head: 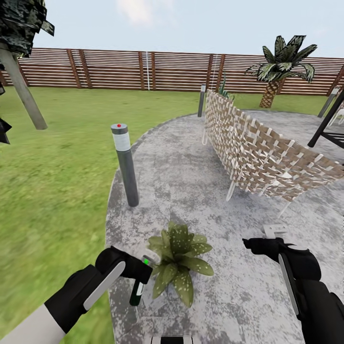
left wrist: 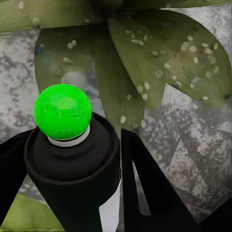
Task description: Pick up the pesticide atomizer in the garden and spray insectifuge to fully cover both potted plants in the garden.
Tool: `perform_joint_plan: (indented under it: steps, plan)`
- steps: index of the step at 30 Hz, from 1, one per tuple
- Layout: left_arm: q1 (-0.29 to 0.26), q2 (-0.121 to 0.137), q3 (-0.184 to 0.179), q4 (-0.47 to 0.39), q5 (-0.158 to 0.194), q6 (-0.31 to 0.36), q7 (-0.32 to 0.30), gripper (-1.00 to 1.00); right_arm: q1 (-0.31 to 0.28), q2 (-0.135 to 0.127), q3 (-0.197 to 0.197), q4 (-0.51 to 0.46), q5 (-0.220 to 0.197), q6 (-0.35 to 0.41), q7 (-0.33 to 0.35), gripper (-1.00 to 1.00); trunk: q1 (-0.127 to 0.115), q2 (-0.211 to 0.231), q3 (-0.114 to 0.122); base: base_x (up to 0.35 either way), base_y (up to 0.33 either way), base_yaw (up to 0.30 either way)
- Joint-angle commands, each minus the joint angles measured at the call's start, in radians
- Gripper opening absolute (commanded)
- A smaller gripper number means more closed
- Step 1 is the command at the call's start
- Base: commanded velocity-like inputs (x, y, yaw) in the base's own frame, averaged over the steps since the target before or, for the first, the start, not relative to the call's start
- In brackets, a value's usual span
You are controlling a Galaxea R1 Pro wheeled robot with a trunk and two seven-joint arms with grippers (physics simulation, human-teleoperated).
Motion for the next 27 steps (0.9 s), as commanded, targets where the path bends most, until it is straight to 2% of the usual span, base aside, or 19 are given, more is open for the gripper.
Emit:
perform_joint_plan:
  steps: [1,7,9,12,15,16,17,18,19,20,22,27]
  plan:
    - [0.001,0.001,0.000,0.000,-0.005,0.002,-0.005,-1.00,0.000,-0.001,-0.001,-0.001,0.011,0.003,0.010,1.00,-0.001,0.000,-0.001,-0.232,0.147,0.000]
    - [0.016,0.007,0.005,0.007,-0.005,0.002,-0.003,-1.00,-0.001,0.000,-0.004,-0.001,0.011,0.002,0.010,1.00,-0.001,0.000,-0.001,-0.218,0.241,0.000]
    - [0.017,0.007,0.005,0.029,-0.005,0.002,-0.003,-1.00,-0.002,0.000,-0.004,-0.001,0.011,0.003,0.009,1.00,-0.001,0.000,-0.001,-0.198,0.272,0.000]
    - [0.018,0.007,0.005,0.108,-0.007,0.002,-0.003,-1.00,-0.006,0.000,-0.004,-0.001,0.011,0.003,0.009,1.00,-0.001,0.000,-0.001,-0.194,0.275,0.000]
    - [0.018,0.007,0.000,0.133,-0.007,0.002,0.000,-1.00,-0.007,-0.001,-0.004,-0.001,0.011,0.005,0.009,1.00,-0.001,0.000,-0.001,-0.102,0.226,-0.057]
    - [0.019,0.005,0.003,0.139,-0.010,-0.053,0.011,-1.00,-0.014,-0.002,-0.004,-0.001,0.011,0.011,0.009,1.00,-0.001,0.000,-0.001,-0.008,0.021,-0.253]
    - [0.019,0.005,0.006,0.139,-0.010,-0.077,0.011,-1.00,-0.016,-0.002,-0.004,-0.001,0.011,0.012,0.009,1.00,-0.001,0.000,-0.001,-0.005,0.013,-0.261]
    - [0.008,0.030,0.033,0.191,-0.006,-0.138,0.006,-1.00,-0.018,-0.001,-0.005,-0.001,0.011,0.012,0.009,1.00,-0.001,0.000,-0.001,-0.001,0.002,-0.272]
    - [0.013,0.034,0.135,0.237,-0.003,-0.150,0.001,-1.00,-0.019,-0.003,-0.005,-0.001,0.011,0.014,0.009,1.00,-0.001,0.000,-0.001,0.000,0.001,-0.273]
    - [0.018,0.035,0.158,0.247,-0.002,-0.153,0.000,-1.00,-0.019,-0.004,-0.005,-0.001,0.011,0.014,0.009,1.00,-0.001,0.000,-0.001,0.000,0.000,-0.274]
    - [0.032,0.032,0.178,0.258,0.000,-0.155,-0.002,-1.00,-0.020,-0.005,-0.005,-0.001,0.011,0.014,0.009,1.00,-0.001,0.000,-0.001,0.000,0.134,-0.274]
    - [0.037,0.031,0.181,0.265,-0.001,-0.163,-0.002,-1.00,-0.020,-0.007,-0.005,-0.001,0.012,0.014,0.009,1.00,-0.001,0.000,-0.001,0.000,0.280,-0.274]
